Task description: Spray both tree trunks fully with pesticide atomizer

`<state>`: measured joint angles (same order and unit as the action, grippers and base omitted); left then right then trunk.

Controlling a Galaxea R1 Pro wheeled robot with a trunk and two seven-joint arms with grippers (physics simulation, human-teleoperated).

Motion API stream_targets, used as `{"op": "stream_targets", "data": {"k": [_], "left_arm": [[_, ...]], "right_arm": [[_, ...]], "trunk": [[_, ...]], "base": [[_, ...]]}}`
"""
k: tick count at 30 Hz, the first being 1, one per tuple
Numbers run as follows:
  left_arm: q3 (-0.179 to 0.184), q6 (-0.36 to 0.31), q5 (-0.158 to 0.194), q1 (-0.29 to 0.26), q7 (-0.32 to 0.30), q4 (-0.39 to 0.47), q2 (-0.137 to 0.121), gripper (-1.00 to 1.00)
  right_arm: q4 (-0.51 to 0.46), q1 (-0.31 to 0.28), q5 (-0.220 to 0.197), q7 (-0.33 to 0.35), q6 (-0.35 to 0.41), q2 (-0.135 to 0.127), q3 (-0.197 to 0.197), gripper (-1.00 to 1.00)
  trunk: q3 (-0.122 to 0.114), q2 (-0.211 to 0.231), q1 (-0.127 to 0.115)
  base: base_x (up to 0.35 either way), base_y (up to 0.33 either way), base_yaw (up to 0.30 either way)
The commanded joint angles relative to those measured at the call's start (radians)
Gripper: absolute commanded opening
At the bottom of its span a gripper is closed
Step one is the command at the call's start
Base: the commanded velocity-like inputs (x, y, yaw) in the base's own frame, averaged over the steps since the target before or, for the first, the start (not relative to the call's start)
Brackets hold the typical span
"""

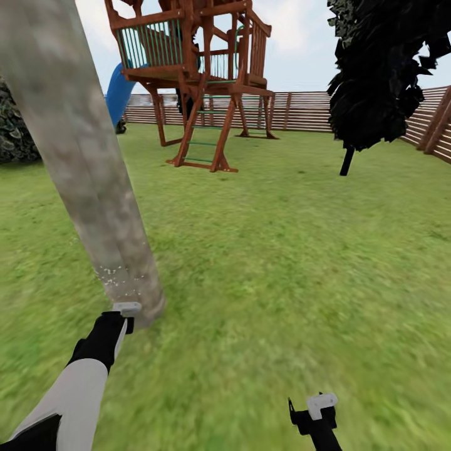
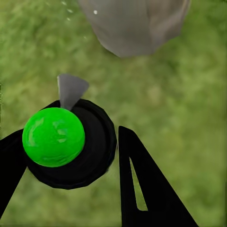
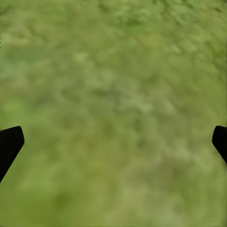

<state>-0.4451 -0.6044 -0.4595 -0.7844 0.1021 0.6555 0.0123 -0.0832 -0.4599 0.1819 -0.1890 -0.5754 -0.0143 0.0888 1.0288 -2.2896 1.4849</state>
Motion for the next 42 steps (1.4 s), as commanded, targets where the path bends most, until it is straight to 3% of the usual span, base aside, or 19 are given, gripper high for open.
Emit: {"op": "stream_targets", "data": {"k": [1,10,23,26,28,32,34,36,37,39,42], "left_arm": [[-0.004,-0.003,0.001,-0.001,0.002,0.001,0.001,-1.0],[-0.004,-0.003,0.002,-0.001,0.002,0.002,0.003,-1.0],[-0.008,-0.002,0.005,-0.001,-0.002,0.006,0.002,-1.0],[0.0,0.001,0.082,-0.009,-0.008,0.017,0.002,-1.0],[0.005,0.001,0.101,-0.018,-0.011,0.018,0.006,-1.0],[0.008,-0.014,0.108,-0.098,-0.023,0.019,0.021,-1.0],[0.021,-0.033,0.106,-0.136,-0.054,0.019,0.004,-1.0],[0.024,-0.049,0.107,-0.144,-0.065,0.018,-0.053,-1.0],[0.025,-0.051,0.107,-0.145,-0.067,0.017,-0.066,-1.0],[0.068,-0.053,0.109,-0.149,-0.068,0.018,-0.055,-1.0],[0.091,-0.055,0.108,-0.168,-0.077,0.018,-0.015,-1.0]], "right_arm": [[0.0,0.0,0.006,-0.01,0.0,-0.001,0.008,1.0],[0.001,0.0,0.007,-0.01,0.0,0.0,0.008,1.0],[0.002,0.0,0.007,-0.01,0.0,0.0,0.008,1.0],[0.002,0.0,0.007,-0.01,0.0,0.0,0.009,1.0],[0.002,0.0,0.007,-0.01,0.0,0.0,0.009,1.0],[0.002,0.0,0.007,-0.01,0.0,0.0,0.009,1.0],[0.002,0.0,0.007,-0.01,0.0,-0.001,0.008,1.0],[0.002,0.0,0.007,-0.01,0.0,-0.001,0.008,1.0],[0.002,0.0,0.007,-0.01,0.0,-0.001,0.008,1.0],[0.002,0.0,0.007,-0.01,0.0,-0.001,0.008,1.0],[0.002,0.0,0.007,-0.01,0.001,-0.001,0.008,1.0]], "trunk": [[0.001,0.0,0.0],[0.001,0.0,0.0],[0.001,0.0,0.0],[0.001,0.0,0.0],[0.001,0.0,0.0],[0.001,0.0,0.0],[0.001,0.0,0.0],[0.001,0.0,0.0],[0.001,0.0,0.0],[0.001,0.0,0.0],[0.001,0.0,0.0]], "base": [[0.17,-0.233,0.276],[0.14,-0.242,0.127],[-0.054,-0.191,0.152],[-0.003,-0.003,0.277],[-0.001,-0.001,0.277],[0.0,0.0,0.083],[0.0,0.0,0.007],[0.0,0.0,0.001],[0.0,0.0,0.0],[0.0,0.0,0.0],[0.0,0.0,0.0]]}}
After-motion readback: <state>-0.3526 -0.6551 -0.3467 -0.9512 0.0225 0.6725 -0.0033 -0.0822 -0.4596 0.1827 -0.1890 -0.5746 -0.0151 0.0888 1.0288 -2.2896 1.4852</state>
